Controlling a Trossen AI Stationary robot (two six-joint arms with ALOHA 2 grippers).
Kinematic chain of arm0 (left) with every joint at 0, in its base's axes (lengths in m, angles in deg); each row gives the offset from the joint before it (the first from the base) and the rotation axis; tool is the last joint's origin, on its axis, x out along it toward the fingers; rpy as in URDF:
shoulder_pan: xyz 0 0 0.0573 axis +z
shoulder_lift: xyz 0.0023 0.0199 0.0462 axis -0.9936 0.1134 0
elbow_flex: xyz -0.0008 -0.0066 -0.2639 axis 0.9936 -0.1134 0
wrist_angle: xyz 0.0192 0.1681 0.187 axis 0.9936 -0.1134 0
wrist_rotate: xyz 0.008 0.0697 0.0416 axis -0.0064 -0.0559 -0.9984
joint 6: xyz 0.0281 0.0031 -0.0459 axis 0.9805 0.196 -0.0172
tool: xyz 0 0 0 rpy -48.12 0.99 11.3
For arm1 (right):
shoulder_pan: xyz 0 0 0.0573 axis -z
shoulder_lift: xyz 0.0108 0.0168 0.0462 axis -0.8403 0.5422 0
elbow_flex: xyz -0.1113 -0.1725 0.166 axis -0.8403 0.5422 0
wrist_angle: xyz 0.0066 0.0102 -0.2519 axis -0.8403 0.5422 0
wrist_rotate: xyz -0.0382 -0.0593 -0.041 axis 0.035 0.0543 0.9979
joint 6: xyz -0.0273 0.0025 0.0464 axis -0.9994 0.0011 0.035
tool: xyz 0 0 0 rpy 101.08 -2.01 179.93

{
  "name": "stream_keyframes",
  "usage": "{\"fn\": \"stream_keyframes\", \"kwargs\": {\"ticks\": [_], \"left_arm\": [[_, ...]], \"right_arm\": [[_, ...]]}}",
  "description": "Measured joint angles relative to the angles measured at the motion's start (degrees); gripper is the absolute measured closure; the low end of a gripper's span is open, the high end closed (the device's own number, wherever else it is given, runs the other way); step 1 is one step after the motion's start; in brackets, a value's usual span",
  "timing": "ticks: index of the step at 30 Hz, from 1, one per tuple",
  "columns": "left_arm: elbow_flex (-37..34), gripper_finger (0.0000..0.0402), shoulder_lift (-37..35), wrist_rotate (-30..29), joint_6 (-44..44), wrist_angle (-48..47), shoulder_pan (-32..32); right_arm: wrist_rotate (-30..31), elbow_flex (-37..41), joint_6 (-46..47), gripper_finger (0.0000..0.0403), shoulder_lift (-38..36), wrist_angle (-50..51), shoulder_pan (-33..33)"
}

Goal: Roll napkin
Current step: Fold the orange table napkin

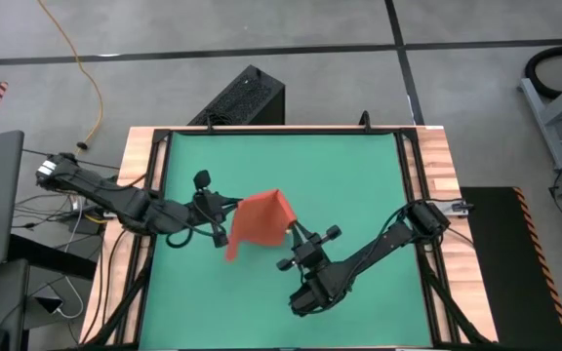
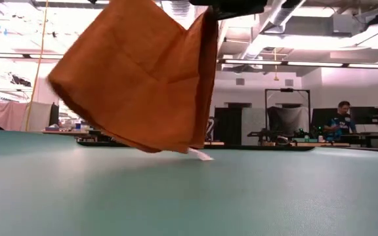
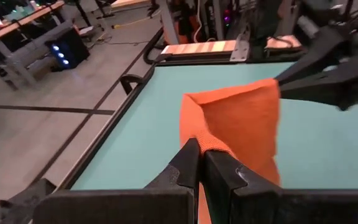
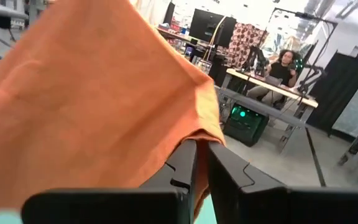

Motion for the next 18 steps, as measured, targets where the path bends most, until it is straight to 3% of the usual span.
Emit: {"fn": "stream_keyframes", "kwargs": {"ticks": [4,18], "left_arm": [[0.02,0.0401,-0.69,0.05,-0.46,-0.42,-1.28],[0.02,0.0401,-0.48,-0.28,-0.58,-0.88,-2.55]], "right_arm": [[-0.01,0.00,5.22,0.0345,0.00,2.14,0.33],[0.00,0.00,5.88,0.0345,-5.57,6.70,-0.19]]}}
